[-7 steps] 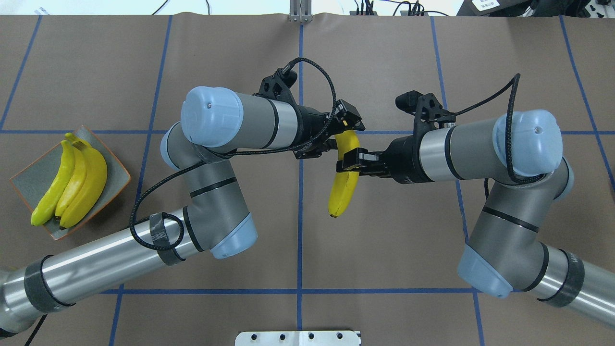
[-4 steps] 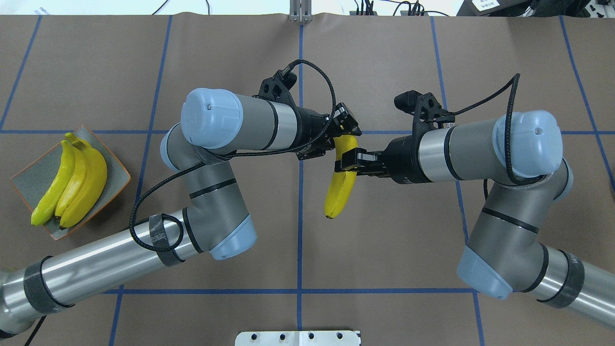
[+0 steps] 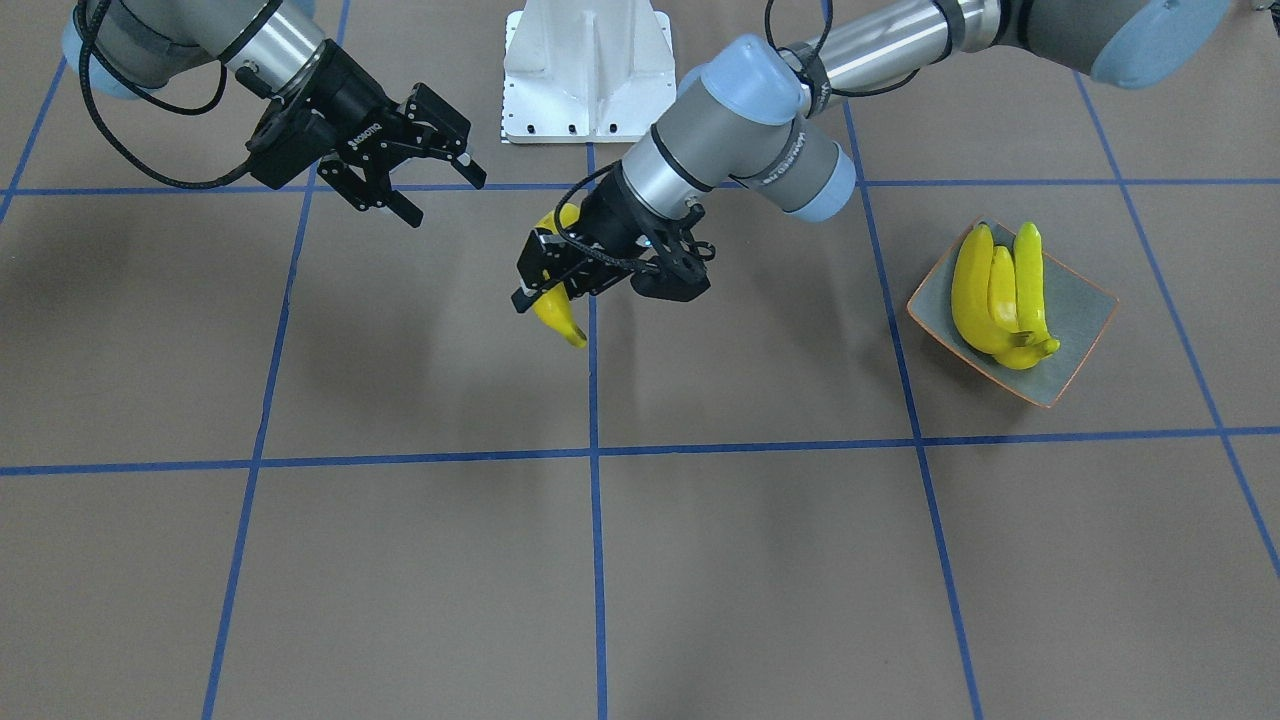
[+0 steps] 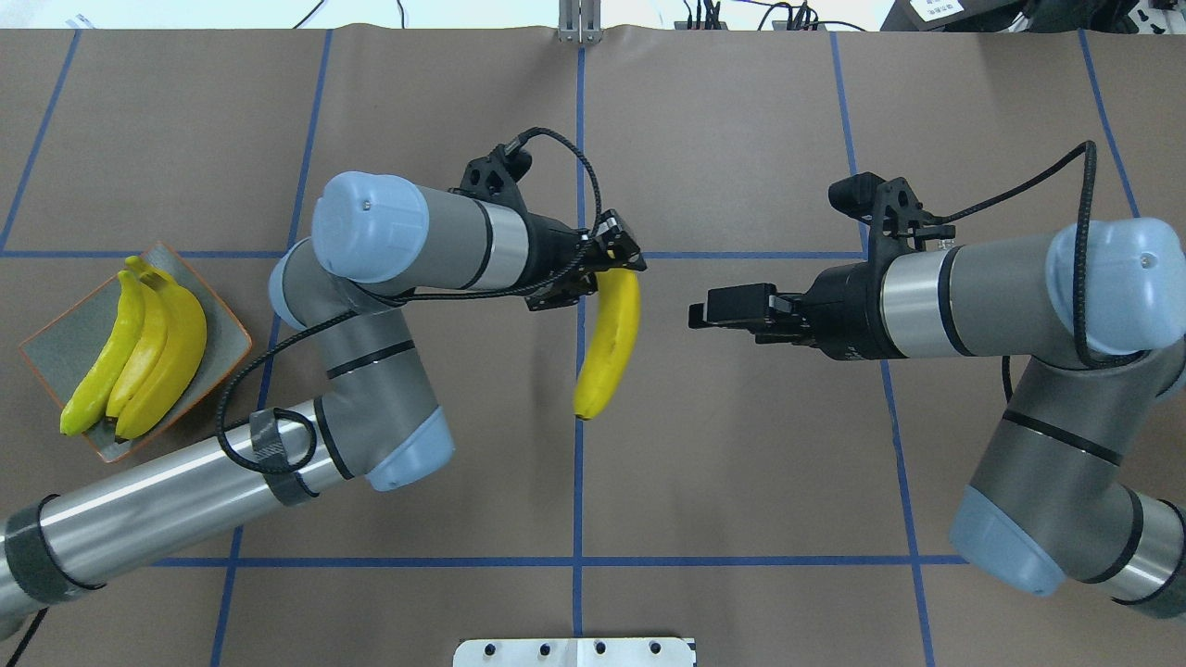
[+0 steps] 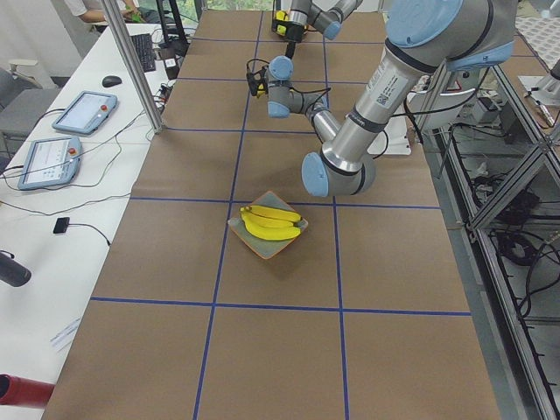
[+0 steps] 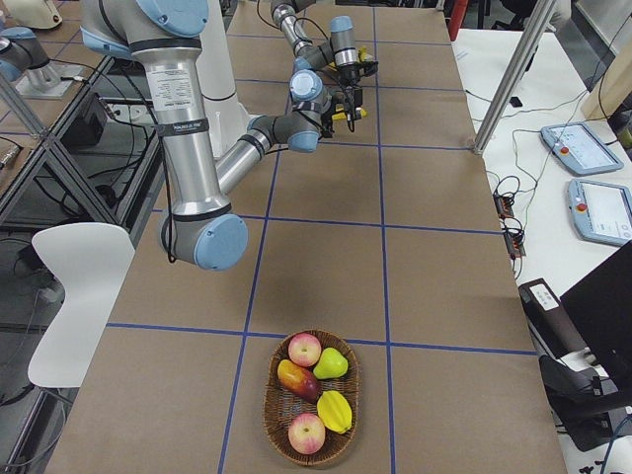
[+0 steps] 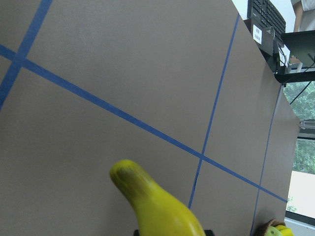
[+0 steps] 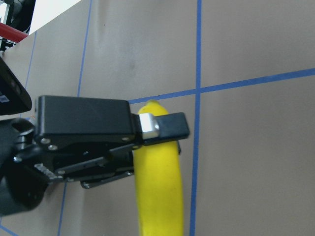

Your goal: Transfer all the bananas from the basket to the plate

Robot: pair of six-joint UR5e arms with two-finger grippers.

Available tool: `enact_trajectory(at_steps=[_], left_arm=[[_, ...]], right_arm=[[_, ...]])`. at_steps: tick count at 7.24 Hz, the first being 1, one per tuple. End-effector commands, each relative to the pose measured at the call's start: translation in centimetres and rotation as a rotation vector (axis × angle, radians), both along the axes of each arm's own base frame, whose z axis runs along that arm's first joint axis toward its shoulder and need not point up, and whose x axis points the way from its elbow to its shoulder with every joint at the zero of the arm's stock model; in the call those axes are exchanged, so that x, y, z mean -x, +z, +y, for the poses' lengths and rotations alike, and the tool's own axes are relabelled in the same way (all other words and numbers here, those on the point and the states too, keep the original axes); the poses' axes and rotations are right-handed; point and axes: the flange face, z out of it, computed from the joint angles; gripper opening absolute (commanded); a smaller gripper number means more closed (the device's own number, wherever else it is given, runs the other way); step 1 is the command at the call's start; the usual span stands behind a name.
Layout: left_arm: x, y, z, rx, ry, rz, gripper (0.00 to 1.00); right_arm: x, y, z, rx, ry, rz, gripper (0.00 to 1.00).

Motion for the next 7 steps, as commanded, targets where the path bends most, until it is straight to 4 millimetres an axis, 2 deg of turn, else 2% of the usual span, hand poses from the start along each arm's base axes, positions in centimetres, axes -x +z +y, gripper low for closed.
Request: enact_trajectory(at_steps=[1, 2, 3, 5, 6, 7], left_arm=[[7.0, 9.6, -5.6, -0.052, 0.071, -0.221, 0.00], [11.6, 11.5, -8.5, -0.103, 0.079, -0.343, 0.00], [14.1, 13.5, -7.6, -0.140, 0.127, -0.478, 0.00], [20.5, 12.5, -6.4, -0.198, 0.200, -0.839, 0.00], [22.8, 13.3, -5.4, -0.238, 0.261, -1.082, 0.00], [24.8, 16.0, -5.1, -0.258, 0.294, -1.223, 0.00]], right_arm=[[-0.6, 1.5, 0.1, 0.014, 0.014, 0.024, 1.00], [-1.0, 2.7, 0.1, 0.024, 0.041, 0.047, 1.00], [-1.1, 3.7, 0.1, 0.031, 0.057, 0.064, 1.00], [-1.1, 4.7, 0.0, 0.043, 0.063, 0.081, 1.00], [-0.9, 4.9, -0.1, 0.047, 0.064, 0.085, 1.00], [-0.9, 5.0, -0.1, 0.048, 0.064, 0.088, 1.00]])
